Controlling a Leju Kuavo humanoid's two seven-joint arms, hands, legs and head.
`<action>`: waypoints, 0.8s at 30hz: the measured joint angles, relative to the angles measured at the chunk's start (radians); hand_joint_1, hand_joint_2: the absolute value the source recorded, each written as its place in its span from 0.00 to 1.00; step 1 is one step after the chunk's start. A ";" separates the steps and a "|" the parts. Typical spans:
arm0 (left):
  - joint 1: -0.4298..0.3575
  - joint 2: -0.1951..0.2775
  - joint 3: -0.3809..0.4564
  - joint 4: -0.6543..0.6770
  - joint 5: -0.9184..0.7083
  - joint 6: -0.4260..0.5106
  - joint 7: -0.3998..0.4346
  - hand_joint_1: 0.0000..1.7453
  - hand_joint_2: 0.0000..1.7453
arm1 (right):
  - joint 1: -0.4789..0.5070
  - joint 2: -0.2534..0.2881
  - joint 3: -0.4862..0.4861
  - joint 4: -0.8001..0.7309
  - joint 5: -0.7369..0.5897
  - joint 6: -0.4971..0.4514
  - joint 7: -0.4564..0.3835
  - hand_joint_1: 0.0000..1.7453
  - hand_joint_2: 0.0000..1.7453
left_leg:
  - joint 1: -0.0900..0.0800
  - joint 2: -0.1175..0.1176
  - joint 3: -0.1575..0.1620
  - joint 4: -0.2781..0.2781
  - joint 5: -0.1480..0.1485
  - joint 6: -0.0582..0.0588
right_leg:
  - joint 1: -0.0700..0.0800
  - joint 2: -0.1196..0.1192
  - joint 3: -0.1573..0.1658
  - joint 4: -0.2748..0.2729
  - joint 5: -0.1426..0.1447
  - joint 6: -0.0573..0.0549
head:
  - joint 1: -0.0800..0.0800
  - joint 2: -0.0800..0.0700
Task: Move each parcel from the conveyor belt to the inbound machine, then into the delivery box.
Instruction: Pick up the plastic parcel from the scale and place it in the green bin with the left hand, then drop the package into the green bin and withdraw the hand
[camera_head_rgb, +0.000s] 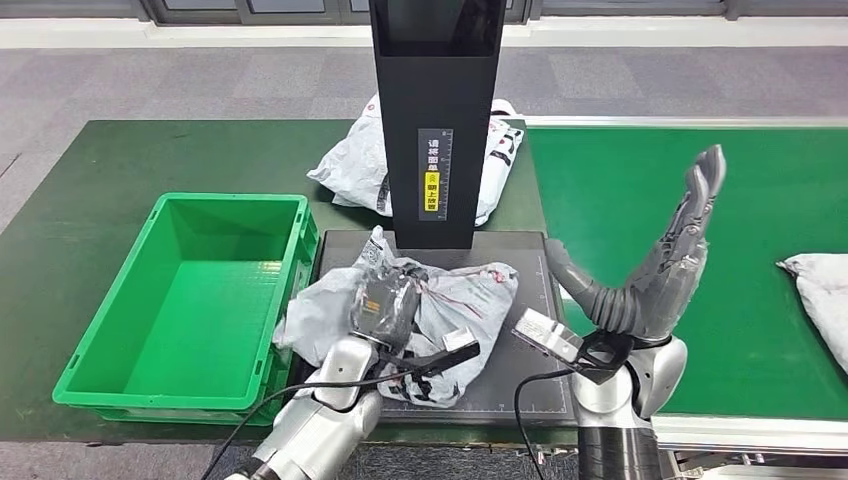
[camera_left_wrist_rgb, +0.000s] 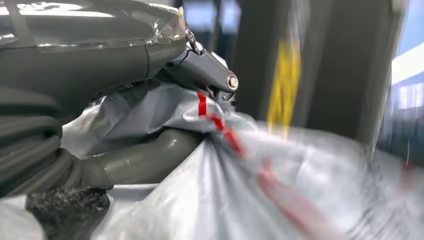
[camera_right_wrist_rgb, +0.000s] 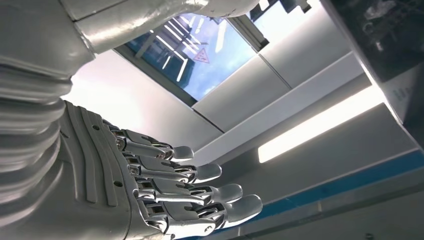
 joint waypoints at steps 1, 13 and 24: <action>0.015 0.004 0.011 -0.077 -0.013 0.006 -0.011 1.00 1.00 | 0.000 0.000 0.000 -0.001 0.001 0.000 0.003 0.00 1.00 | 0.000 0.000 0.000 0.000 0.000 0.000 | 0.000 0.000 0.000 0.000 0.000 0.000 | 0.000 0.000; 0.110 0.040 0.101 -0.689 -0.031 0.011 -0.025 1.00 1.00 | 0.003 0.000 0.000 -0.019 0.006 0.000 0.013 0.00 1.00 | 0.000 0.000 -0.002 0.000 0.000 0.000 | 0.000 0.000 -0.002 0.000 0.000 0.000 | 0.000 0.000; 0.142 0.058 0.223 -0.800 -0.028 0.011 0.042 1.00 1.00 | 0.006 0.000 0.000 -0.034 0.015 0.000 0.024 0.00 1.00 | 0.000 0.001 -0.001 0.000 0.000 0.000 | 0.000 0.001 -0.002 0.000 0.000 0.000 | 0.000 0.000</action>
